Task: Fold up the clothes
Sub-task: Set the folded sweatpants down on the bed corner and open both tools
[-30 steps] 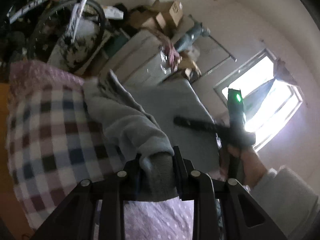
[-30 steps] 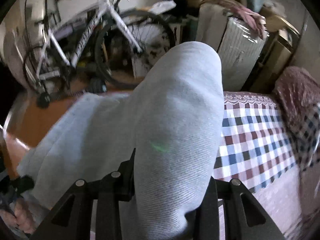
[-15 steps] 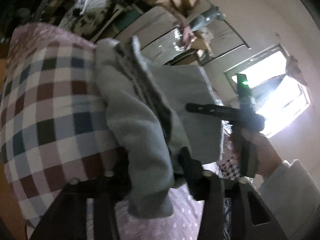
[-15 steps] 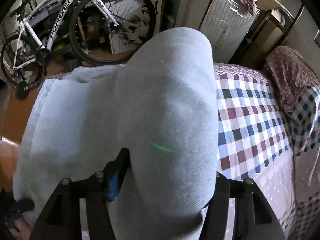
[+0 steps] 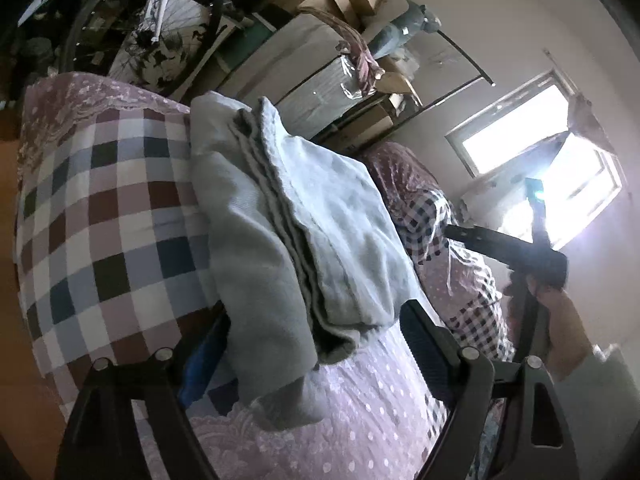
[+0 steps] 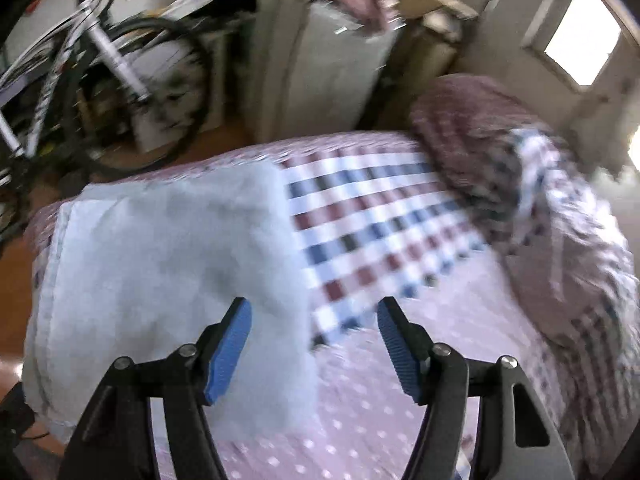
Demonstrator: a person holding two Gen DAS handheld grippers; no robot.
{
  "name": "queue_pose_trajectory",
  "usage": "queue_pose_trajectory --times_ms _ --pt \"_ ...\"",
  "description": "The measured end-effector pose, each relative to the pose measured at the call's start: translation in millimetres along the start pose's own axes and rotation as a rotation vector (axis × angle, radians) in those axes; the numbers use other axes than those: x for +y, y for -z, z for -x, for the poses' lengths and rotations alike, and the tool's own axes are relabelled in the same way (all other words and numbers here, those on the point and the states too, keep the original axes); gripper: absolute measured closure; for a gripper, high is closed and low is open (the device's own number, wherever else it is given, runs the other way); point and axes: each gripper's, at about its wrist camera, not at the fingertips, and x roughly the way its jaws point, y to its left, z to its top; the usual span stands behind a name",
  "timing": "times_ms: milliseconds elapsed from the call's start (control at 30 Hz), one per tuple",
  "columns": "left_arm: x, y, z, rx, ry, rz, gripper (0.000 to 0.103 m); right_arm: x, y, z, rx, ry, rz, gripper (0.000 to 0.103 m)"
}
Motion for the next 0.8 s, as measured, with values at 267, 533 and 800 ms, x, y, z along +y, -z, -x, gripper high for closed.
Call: queue_pose_trajectory --times_ms 267,533,800 --pt "-12.7 -5.2 54.5 -0.118 0.02 -0.049 0.014 14.6 68.7 88.4 -0.109 0.095 -0.089 0.009" --pt "-59.9 15.7 81.8 -0.182 0.051 -0.241 0.014 24.9 140.2 177.0 -0.213 0.176 -0.185 0.006" --pt "-132.6 58.6 77.1 -0.146 0.174 -0.406 0.013 2.3 226.1 264.2 -0.294 0.251 -0.328 0.004"
